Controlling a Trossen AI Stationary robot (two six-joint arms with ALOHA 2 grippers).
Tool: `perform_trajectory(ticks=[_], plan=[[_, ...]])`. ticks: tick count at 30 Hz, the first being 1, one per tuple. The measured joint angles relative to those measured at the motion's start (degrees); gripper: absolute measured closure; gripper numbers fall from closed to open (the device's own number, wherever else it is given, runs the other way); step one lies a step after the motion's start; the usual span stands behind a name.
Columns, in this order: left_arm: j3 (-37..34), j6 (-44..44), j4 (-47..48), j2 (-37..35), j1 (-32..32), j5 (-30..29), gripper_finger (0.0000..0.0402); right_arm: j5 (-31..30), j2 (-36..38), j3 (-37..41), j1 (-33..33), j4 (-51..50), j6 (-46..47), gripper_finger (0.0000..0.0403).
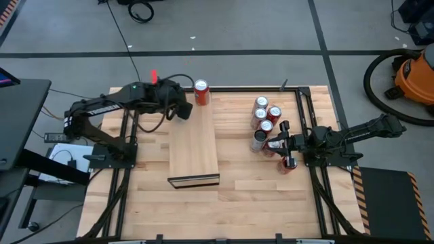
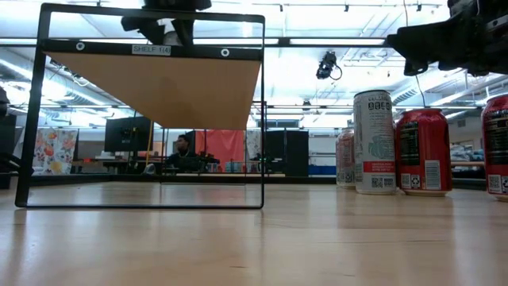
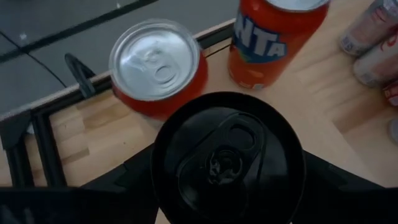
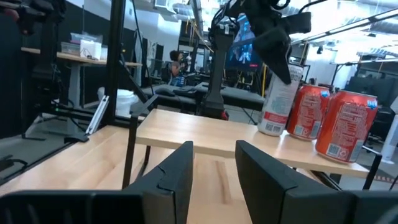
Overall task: Place canned beverage on shelf
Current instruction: Put the top white and black soda can on the shelf
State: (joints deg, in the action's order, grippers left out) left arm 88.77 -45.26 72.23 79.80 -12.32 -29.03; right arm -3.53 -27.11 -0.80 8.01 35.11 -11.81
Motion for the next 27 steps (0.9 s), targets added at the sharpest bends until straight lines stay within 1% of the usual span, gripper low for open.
perform_trajectory(ticks=[7,15,22,27], plan=[[0.0,3.4,0.0,-0.4,0.0,0.8,0.0124,-0.2,-0.3,0.0,0.0,0.1,-0.4,0.0273],[-0.1,7.2,-0.9,-0.6,1.1,1.9,0.012,-0.3,-0.3,0.0,0.0,0.0,0.0,0.0273],[-0.1,8.7,-1.9,-0.6,1.7,1.8,0.0087,-0.3,-0.3,0.0,0.0,0.0,0.1,0.0273],[-0.1,10.2,-2.5,-0.6,1.7,1.5,0.0082,-0.3,-0.3,0.0,0.0,0.0,0.1,0.0273]])
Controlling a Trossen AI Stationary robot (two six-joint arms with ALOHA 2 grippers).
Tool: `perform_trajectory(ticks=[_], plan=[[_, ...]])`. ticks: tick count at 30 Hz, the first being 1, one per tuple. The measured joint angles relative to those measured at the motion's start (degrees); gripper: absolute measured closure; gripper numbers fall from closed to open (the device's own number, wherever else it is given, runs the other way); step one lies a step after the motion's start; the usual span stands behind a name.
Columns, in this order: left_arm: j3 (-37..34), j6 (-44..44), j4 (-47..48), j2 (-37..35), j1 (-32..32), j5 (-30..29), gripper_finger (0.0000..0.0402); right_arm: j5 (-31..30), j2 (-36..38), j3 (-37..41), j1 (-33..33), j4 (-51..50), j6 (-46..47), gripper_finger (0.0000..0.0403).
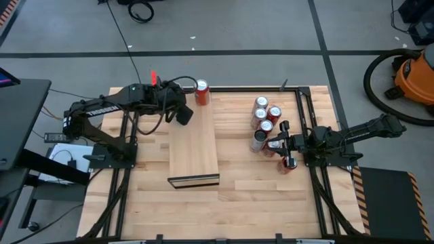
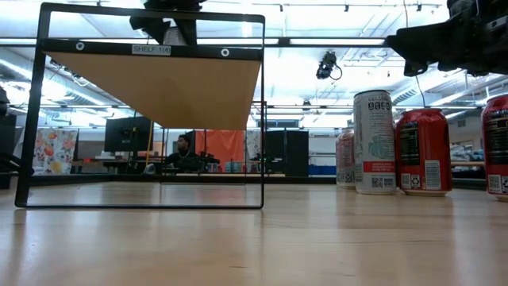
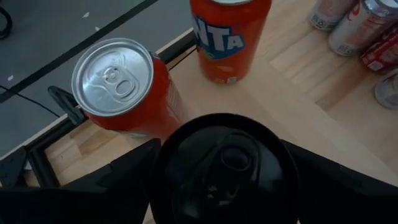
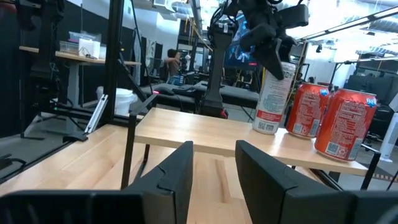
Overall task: Place canned beverage on shelf
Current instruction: Put the top white and black soda can on the shelf
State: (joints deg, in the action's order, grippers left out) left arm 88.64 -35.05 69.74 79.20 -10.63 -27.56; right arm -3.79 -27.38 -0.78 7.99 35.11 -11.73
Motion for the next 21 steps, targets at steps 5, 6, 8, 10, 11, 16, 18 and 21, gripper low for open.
perform_trajectory(ticks=[5,6,8,10,11,16,18,21], plan=[[0.0,3.0,-0.4,-0.2,0.0,-1.4,0.0082,0.0,0.0,0.0,0.0,0.0,0.0,0.0273],[0.0,3.5,-0.8,-0.3,0.0,-1.8,0.0082,0.0,0.0,0.0,0.0,0.0,0.0,0.0273],[0.0,4.8,-1.8,-0.3,0.0,-2.8,0.0082,0.0,0.0,0.0,0.0,0.0,0.0,0.0273],[0.0,6.2,-2.8,-0.3,0.0,-3.2,0.0081,-0.1,0.0,0.0,0.0,0.0,0.0,0.0273],[0.0,6.8,-3.5,-0.3,0.0,-3.3,0.0081,-0.1,0.0,0.0,0.0,0.0,0.0,0.0273],[0.0,10.5,-7.3,-0.3,0.0,-4.6,0.0081,-0.1,0.0,0.0,0.0,0.0,0.0,0.0273],[0.7,11.8,-7.4,-0.5,0.0,-6.1,0.0081,-0.1,0.0,0.0,0.0,-0.1,0.0,0.0273],[3.4,13.9,-8.0,-0.7,0.7,-8.8,0.0081,-0.2,0.0,0.0,0.0,-0.1,0.0,0.0273]])
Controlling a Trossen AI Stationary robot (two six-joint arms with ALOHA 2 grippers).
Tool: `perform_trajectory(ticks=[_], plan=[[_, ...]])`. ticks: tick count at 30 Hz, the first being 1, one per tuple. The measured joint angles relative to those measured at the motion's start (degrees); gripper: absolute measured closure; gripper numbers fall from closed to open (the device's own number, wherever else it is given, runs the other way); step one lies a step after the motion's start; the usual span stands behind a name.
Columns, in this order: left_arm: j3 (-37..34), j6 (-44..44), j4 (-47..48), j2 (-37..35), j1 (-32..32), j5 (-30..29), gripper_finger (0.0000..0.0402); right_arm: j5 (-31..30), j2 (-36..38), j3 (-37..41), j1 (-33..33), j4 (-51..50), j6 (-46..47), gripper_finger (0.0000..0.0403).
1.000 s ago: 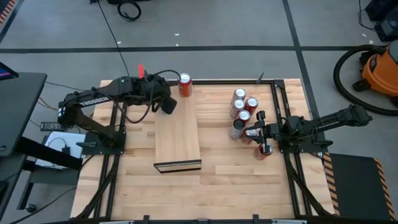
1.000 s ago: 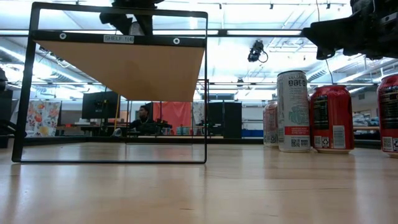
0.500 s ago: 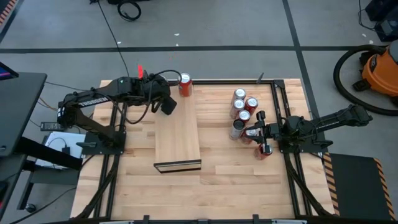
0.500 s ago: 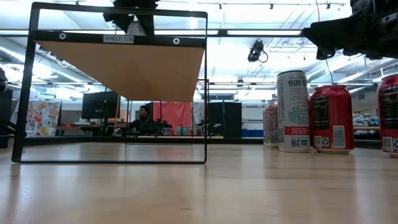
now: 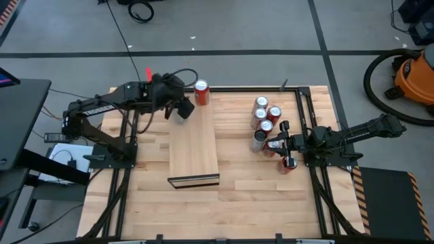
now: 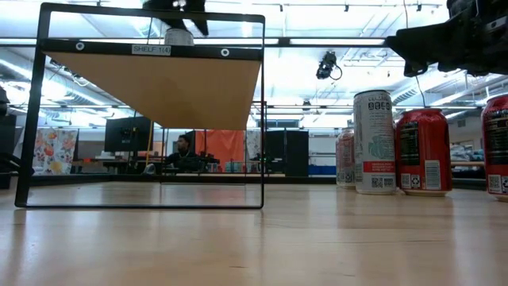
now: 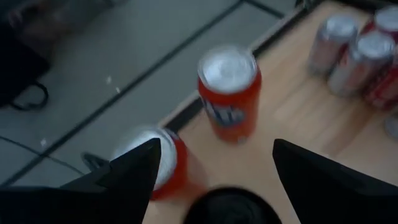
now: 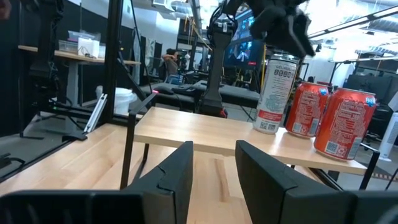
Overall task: Place canned beverage on shelf
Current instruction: Put the top white and black soda can on the shelf
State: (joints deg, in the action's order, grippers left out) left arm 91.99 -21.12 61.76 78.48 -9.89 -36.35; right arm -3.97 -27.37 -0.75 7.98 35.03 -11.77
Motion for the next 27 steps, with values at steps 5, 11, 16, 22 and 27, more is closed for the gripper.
perform_trajectory(ticks=[5,11,16,22,27], plan=[[7.5,9.1,-0.5,-0.1,4.1,2.9,0.0087,0.0,0.0,0.0,0.0,-0.1,-0.2,0.0273],[10.9,15.1,8.1,0.0,11.5,7.2,0.0098,0.0,0.0,0.0,0.0,-0.4,-0.2,0.0273],[10.9,16.3,20.6,0.7,15.8,6.7,0.011,-0.1,0.0,0.0,0.0,-0.3,-0.4,0.0273],[10.7,22.6,25.5,2.8,16.7,3.9,0.0113,-0.5,0.0,0.0,0.0,0.1,0.0,0.0273],[10.7,31.0,25.2,4.0,16.6,2.9,0.0114,-0.5,-0.1,0.0,0.0,0.0,-0.2,0.0273]])
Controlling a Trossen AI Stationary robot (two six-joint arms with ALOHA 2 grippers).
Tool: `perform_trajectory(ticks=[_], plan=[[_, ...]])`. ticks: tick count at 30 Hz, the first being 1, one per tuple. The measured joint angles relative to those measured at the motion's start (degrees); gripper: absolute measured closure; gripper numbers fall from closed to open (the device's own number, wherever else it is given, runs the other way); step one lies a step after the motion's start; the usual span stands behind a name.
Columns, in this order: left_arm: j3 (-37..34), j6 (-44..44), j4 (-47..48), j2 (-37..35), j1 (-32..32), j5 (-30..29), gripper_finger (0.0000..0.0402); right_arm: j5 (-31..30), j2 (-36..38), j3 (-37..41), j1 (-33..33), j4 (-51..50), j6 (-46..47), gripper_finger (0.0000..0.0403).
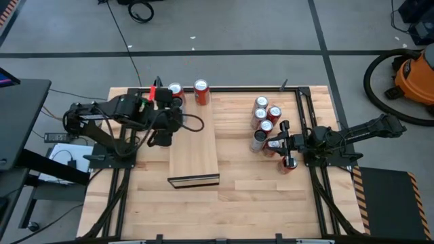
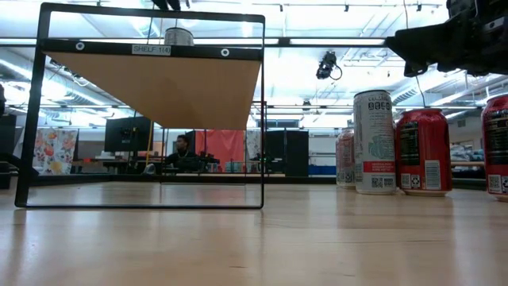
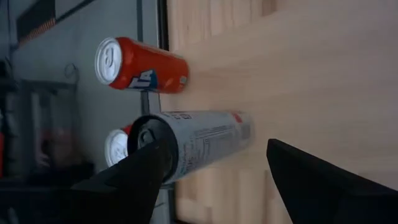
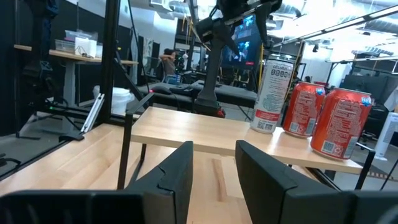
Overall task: Place canned beverage on shelf
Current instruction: Put the top white and black soda can on the shelf
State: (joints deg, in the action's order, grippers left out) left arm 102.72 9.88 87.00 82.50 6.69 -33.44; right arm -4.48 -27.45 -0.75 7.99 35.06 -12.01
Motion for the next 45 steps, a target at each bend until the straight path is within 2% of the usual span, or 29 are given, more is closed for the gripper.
perform_trajectory(ticks=[12,18,28,34,40,45], plan=[[0.0,16.0,1.4,2.7,-3.8,-1.5,0.0114,-0.4,-0.4,0.0,0.0,0.0,0.0,0.0273],[0.0,19.6,2.0,3.3,-5.7,-1.7,0.0114,-0.4,-0.4,0.0,0.0,0.0,-0.1,0.0273],[0.0,19.8,3.0,3.2,-9.8,-0.6,0.0114,-0.4,-0.4,0.0,0.0,0.0,-0.1,0.0273],[0.0,15.0,2.7,4.0,-11.5,0.9,0.0114,-0.4,-0.4,0.0,0.0,0.0,-0.2,0.0273],[0.0,14.3,2.1,5.7,-11.7,0.1,0.0114,-0.4,-0.4,0.0,0.0,0.0,-0.2,0.0273],[0.1,10.2,1.9,6.7,-11.7,-0.2,0.0114,-0.4,-0.4,0.0,0.0,0.0,-0.2,0.0273]])
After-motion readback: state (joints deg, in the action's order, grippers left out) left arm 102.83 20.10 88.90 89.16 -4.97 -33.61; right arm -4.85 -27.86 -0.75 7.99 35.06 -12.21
